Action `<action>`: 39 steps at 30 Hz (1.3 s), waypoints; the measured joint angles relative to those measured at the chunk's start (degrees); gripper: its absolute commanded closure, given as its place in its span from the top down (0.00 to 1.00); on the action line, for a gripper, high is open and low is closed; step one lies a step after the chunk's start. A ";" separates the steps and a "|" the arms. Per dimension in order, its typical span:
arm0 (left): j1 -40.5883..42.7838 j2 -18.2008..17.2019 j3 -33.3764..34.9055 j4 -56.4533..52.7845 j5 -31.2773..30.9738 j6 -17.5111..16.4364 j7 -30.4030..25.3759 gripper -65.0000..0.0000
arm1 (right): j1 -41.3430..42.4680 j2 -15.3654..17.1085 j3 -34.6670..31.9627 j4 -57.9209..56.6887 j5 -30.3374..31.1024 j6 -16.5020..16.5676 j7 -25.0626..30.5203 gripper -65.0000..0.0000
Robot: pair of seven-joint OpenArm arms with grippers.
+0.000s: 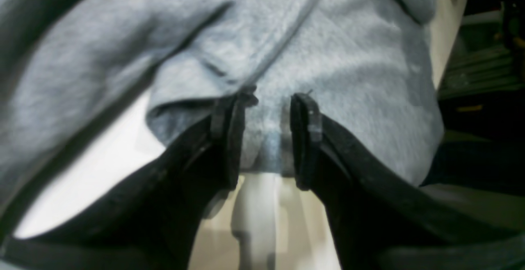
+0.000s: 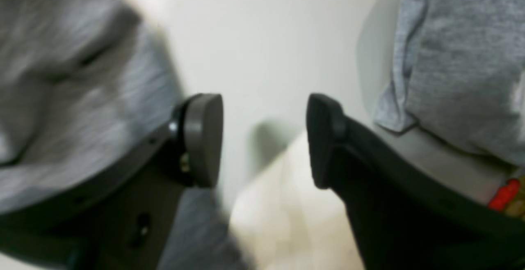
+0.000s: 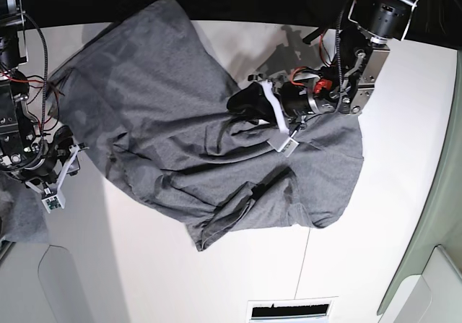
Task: Layout the t-shirt on the table in an organized manner, then fold the t-shirt properly
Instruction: 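Grasp the shirt with the left gripper and pull it toward the right gripper, then hold the shirt with the left gripper while the right gripper repositions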
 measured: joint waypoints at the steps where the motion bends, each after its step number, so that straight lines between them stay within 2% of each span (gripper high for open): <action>1: 0.00 -1.38 -0.04 0.02 -0.35 -0.13 -0.22 0.35 | 0.00 -0.09 -0.02 0.00 0.28 -0.87 -0.07 0.48; 5: -0.04 -5.95 -0.13 0.09 -0.44 -0.33 -1.75 0.35 | -0.04 -0.02 0.04 0.35 6.60 -1.14 -4.63 0.48; 11: 0.00 -10.14 -0.33 0.22 0.13 -0.28 -3.06 0.35 | -5.03 -0.02 0.09 10.80 15.08 4.50 -10.36 0.48; 15: -0.48 -10.29 -0.35 0.15 0.90 -0.26 -2.86 0.35 | -12.35 -0.13 0.02 22.21 17.99 6.82 -14.43 0.48; 21: -1.42 -10.29 -0.31 0.07 1.18 0.09 -1.62 0.35 | -21.92 1.14 0.79 29.22 17.70 6.64 -16.09 0.48; 30: -1.44 -10.27 -0.33 0.07 1.36 0.15 -1.66 0.35 | -33.70 1.31 6.82 32.39 21.11 8.48 -16.15 0.48; 35: -1.44 -10.29 -0.35 0.07 1.38 0.17 -1.68 0.35 | -37.07 1.33 11.34 32.37 21.40 8.87 -15.74 0.48; 39: -1.46 -10.29 -0.35 0.07 1.36 0.15 -1.70 0.35 | -38.29 1.33 14.29 32.37 24.41 9.70 -15.65 0.48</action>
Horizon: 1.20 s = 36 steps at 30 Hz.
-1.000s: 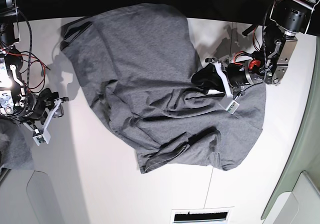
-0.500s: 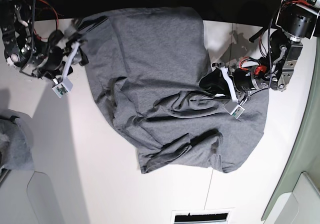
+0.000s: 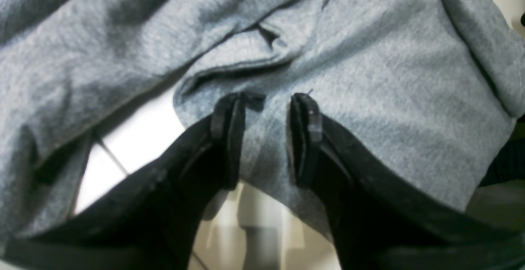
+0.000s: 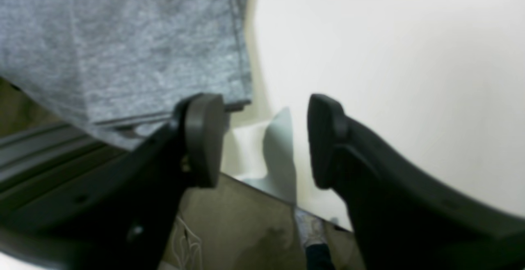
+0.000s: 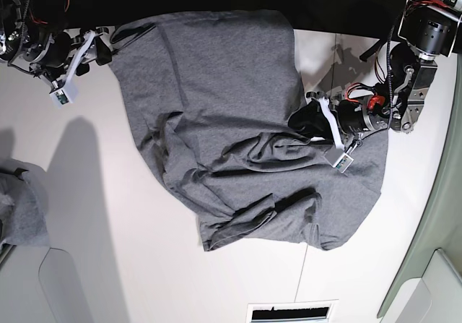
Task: Layout the t-shirt on the table in an organized manner, then fold the t-shirt properly
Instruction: 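Hold the shirt with the left gripper while the right gripper repositions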
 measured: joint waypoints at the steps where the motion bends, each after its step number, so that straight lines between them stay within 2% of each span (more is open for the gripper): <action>1: 0.02 0.00 0.00 0.00 0.00 0.00 -0.02 0.35 | -0.02 -0.02 0.04 0.00 0.17 0.55 0.04 0.48; 7: 0.02 0.00 0.00 0.00 0.02 0.00 -0.04 0.35 | -0.68 -0.52 0.04 0.00 1.66 1.99 0.13 0.47; 8: 0.02 0.00 0.00 0.00 0.02 0.00 -0.07 0.35 | -0.81 -0.74 0.04 0.00 1.68 2.01 0.15 0.43; 11: 0.02 0.00 0.00 0.00 0.04 0.02 -0.17 0.35 | -0.83 -1.79 0.02 0.00 1.70 2.05 0.15 0.16; 13: 0.02 0.00 0.00 0.00 0.02 0.00 -0.17 0.35 | -0.85 -2.45 0.04 0.00 1.66 2.69 0.33 0.02; 15: 0.02 0.00 0.00 0.00 0.02 0.00 -0.20 0.35 | -1.22 -2.80 0.02 0.00 1.64 3.93 0.76 0.00; 23: 0.02 0.00 0.00 0.00 0.02 0.00 0.00 0.35 | -1.42 -2.93 0.37 -0.02 -3.10 3.82 4.02 0.00; 30: 0.02 0.00 0.00 0.00 0.02 0.02 0.00 0.35 | -1.40 -2.91 7.13 0.00 0.15 3.82 4.02 0.00; 33: 0.02 0.00 0.00 0.00 0.02 0.02 0.00 0.35 | -1.42 -2.91 8.04 -0.02 0.11 3.65 4.02 0.38; 34: 0.02 0.00 0.00 0.00 0.02 0.02 0.00 0.35 | -1.42 -2.95 8.02 -0.11 0.17 3.69 4.07 0.47; 35: 0.02 0.00 0.00 0.00 0.02 0.00 0.00 0.35 | -1.42 -3.34 8.02 -0.24 0.17 3.69 4.09 0.52; 36: 0.02 0.00 0.00 0.00 0.00 0.00 0.02 0.35 | -1.42 -3.72 8.02 -0.50 0.20 3.67 4.61 0.53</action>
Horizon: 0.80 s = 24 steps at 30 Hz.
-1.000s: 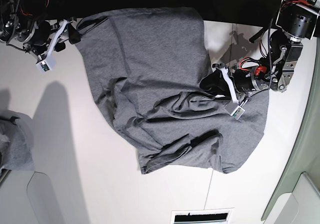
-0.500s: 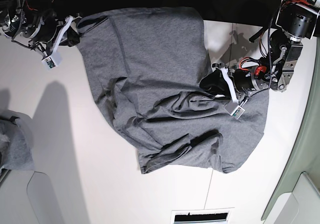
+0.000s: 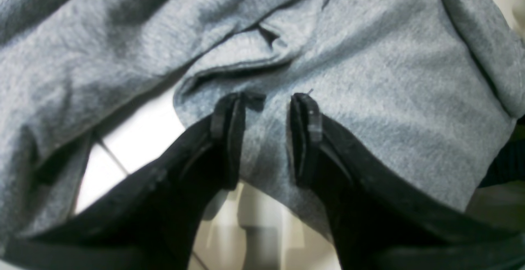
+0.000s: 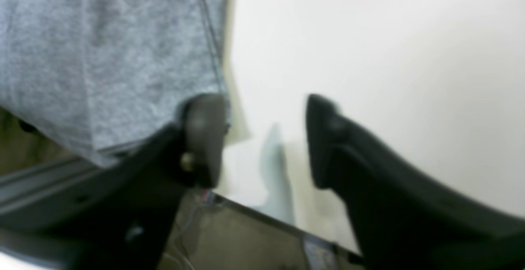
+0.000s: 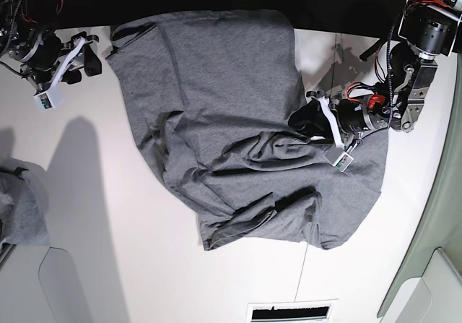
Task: Layout the t-shirt on the table in an organized manner, then fold the t-shirt properly
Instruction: 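Hold the shirt with the left gripper while the right gripper repositions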
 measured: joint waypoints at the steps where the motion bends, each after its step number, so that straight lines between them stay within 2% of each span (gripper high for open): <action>1: 0.00 0.00 0.00 0.00 0.00 0.00 0.00 0.35 | 0.02 -0.48 -0.02 -0.28 -0.02 0.02 0.07 0.53; 8: 0.00 0.04 0.00 0.00 0.02 0.02 -0.02 0.35 | 0.00 -2.91 -0.02 -6.12 0.42 0.00 1.38 0.51; 12: -0.02 0.07 0.00 0.00 0.02 0.02 0.00 0.35 | 0.02 -3.65 -0.02 -6.38 2.51 0.00 1.57 0.27; 14: 0.00 0.17 0.00 0.00 0.02 0.04 -0.02 0.35 | 0.00 -3.67 -0.02 -6.38 4.94 0.68 1.57 0.20; 16: 0.00 0.17 0.00 0.00 0.04 0.04 0.00 0.35 | 0.02 -3.65 -0.02 -6.38 6.10 2.82 1.55 0.17; 19: 0.00 0.15 0.00 0.00 0.04 0.17 0.00 0.35 | 0.02 -3.65 -0.02 -6.38 6.19 2.82 1.60 0.00; 24: 0.00 0.17 0.00 0.00 0.02 0.17 0.00 0.35 | 0.02 -3.65 -0.02 -6.38 6.16 2.82 1.57 0.00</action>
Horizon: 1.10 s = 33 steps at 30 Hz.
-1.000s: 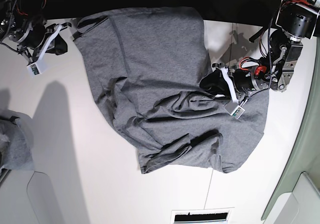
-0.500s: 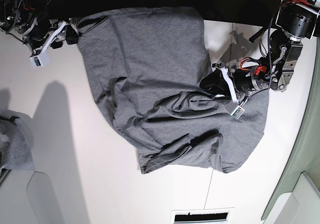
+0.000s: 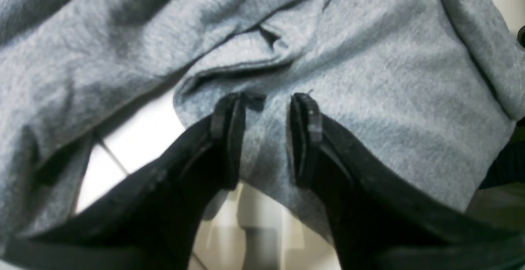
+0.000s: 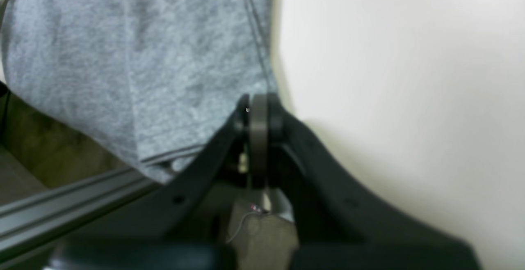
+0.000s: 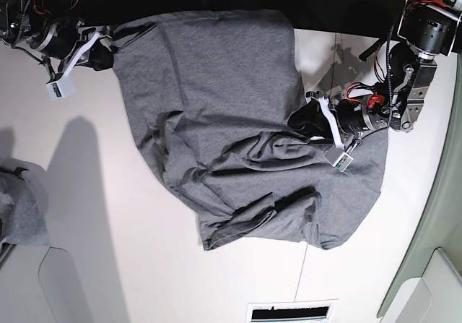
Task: Layout the t-shirt on the table in an organized manner, then fold the t-shirt properly
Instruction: 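Hold the shirt with the left gripper while the right gripper repositions, then grasp the shirt edge with the right gripper and pull it outward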
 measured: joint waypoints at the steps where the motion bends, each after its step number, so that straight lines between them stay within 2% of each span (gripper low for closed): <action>1: 0.00 0.00 0.00 0.00 0.00 0.00 -0.02 0.35 | 0.00 0.00 0.00 0.00 0.00 -0.02 0.00 0.00; 11: 0.00 0.00 0.00 0.00 0.00 0.00 -0.02 0.35 | 0.33 0.00 0.63 2.86 0.00 0.42 0.02 0.01; 15: 0.00 0.00 0.00 0.00 0.00 0.00 -0.02 0.35 | 0.26 0.00 0.68 2.86 -1.97 -0.26 0.00 0.39; 17: 0.00 0.00 0.00 0.00 0.00 0.00 -0.02 0.35 | 0.31 0.00 0.68 2.75 -2.71 -1.20 0.04 0.45; 23: 0.00 0.02 0.00 0.00 0.00 0.02 -0.09 0.35 | 0.28 0.00 0.66 0.15 -2.58 -1.33 0.39 0.45; 26: 0.00 0.02 0.00 0.00 0.00 0.02 -0.24 0.35 | 0.31 -0.11 0.68 -1.86 -0.50 -0.48 0.42 0.44; 33: 0.02 0.04 0.00 0.00 0.04 0.11 -0.46 0.35 | 0.31 -3.58 0.66 -2.97 -0.33 1.95 0.24 0.21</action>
